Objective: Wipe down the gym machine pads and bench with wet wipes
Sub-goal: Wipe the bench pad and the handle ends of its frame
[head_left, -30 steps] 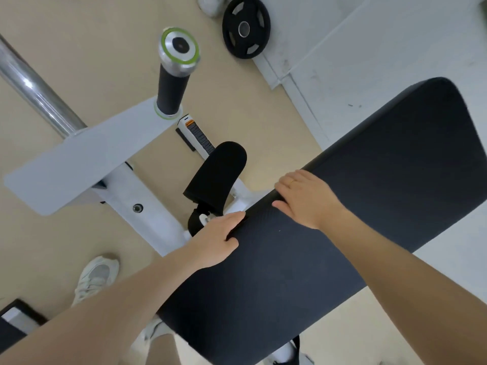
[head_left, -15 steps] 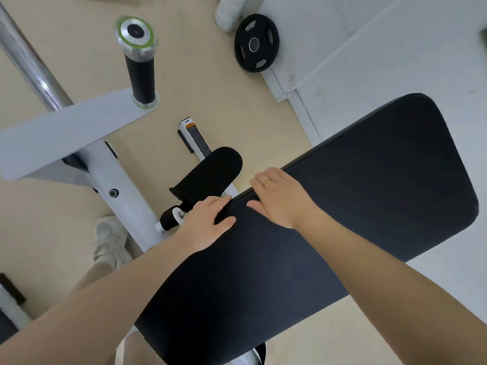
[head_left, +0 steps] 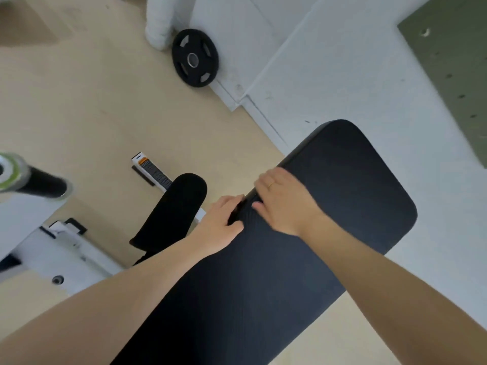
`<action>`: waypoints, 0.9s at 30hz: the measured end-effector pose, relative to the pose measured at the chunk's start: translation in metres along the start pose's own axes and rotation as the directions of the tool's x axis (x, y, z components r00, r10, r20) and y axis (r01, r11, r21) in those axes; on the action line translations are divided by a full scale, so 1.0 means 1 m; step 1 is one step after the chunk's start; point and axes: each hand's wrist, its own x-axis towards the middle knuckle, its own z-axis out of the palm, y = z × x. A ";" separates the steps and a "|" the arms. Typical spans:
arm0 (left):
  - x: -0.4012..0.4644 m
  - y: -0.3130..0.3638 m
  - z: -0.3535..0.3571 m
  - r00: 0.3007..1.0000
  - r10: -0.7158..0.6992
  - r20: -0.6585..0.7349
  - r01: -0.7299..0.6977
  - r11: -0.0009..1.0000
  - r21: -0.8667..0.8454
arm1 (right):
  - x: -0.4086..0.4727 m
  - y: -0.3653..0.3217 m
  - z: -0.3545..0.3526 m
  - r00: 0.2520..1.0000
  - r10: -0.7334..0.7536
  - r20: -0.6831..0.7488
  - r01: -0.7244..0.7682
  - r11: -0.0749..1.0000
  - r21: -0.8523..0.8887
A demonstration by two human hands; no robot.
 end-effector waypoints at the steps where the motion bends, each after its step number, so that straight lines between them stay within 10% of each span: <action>1: 0.002 0.000 -0.002 1.000 0.000 0.015 0.000 1.000 -0.016 | -0.003 0.000 0.000 0.998 -0.062 0.028 0.061 0.998 0.019; 12: 0.059 0.062 -0.025 0.988 0.103 -0.117 -0.130 0.960 -0.248 | 0.026 0.076 -0.013 0.958 0.238 -0.161 -0.166 0.916 0.366; 18: 0.057 0.091 -0.049 0.966 0.174 -0.191 -0.242 0.872 -0.426 | -0.012 0.050 -0.044 0.838 0.545 0.007 -0.247 0.370 0.896; 27: 0.036 0.115 -0.051 0.979 0.178 -0.096 -0.202 0.896 -0.396 | -0.022 0.017 -0.055 0.510 0.677 0.531 -0.193 -0.512 0.837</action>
